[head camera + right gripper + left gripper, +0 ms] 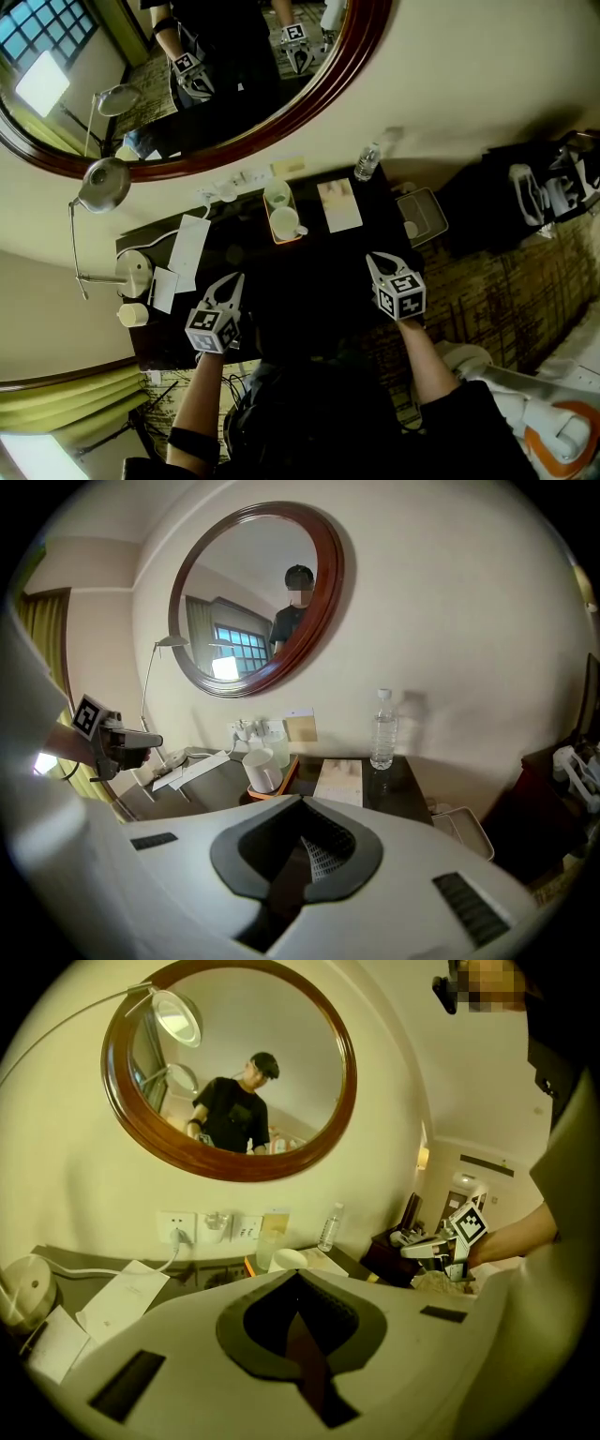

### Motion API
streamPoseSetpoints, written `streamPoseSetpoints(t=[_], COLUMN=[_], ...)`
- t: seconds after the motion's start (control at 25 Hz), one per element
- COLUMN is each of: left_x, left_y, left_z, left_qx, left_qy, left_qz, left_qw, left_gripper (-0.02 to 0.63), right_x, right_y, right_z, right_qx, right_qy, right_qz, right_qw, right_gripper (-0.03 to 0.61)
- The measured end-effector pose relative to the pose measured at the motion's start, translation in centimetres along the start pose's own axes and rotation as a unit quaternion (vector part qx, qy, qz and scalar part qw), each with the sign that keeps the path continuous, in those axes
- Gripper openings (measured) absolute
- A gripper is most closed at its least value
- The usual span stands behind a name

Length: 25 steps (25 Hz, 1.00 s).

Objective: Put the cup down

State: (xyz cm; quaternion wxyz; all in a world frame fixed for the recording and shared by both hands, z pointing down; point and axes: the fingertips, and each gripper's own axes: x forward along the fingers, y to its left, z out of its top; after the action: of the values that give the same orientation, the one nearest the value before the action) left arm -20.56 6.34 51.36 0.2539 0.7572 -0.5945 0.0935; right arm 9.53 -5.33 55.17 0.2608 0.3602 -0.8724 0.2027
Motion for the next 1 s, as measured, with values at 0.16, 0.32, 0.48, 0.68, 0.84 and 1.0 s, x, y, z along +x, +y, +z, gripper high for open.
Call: streamPoseSetpoints(t=[0.16,0.32,0.48,0.68,0.84,1.0], left_x=[0.6,2.2,4.7,9.2,11.9,15.9], left_y=[0.0,0.0,-0.4,0.4,-1.2,0.8], left_z=[0.0,-0.3,-1.2,-2.2,-1.4,-3.8], left_qx=[-0.005,0.004,0.03,0.085,0.1,0.114], left_qy=[0.004,0.014,0.039,0.06,0.095,0.107], left_qz=[-0.003,-0.011,-0.03,-0.052,-0.052,-0.051], left_qw=[1.0,0.9998,0.9983,0.9933,0.9891,0.9864], left_gripper=[0.005,0.097,0.213,0.401,0.439,0.48], right_x=[0.1,0.0,-0.6,-1.0,-1.5,-0.8], right_y=[-0.1,0.2,0.2,-0.2,-0.8,-1.5], right_z=[-0.4,-0.3,0.0,-0.8,-1.6,-2.6], right_qx=[0.003,0.0,0.007,0.012,0.026,0.036], right_qy=[0.004,0.008,0.005,0.004,0.002,0.001], right_qz=[0.004,0.008,0.007,0.005,0.009,0.011], right_qw=[1.0,1.0,1.0,1.0,1.0,0.999], right_gripper=[0.005,0.005,0.005,0.005,0.005,0.005])
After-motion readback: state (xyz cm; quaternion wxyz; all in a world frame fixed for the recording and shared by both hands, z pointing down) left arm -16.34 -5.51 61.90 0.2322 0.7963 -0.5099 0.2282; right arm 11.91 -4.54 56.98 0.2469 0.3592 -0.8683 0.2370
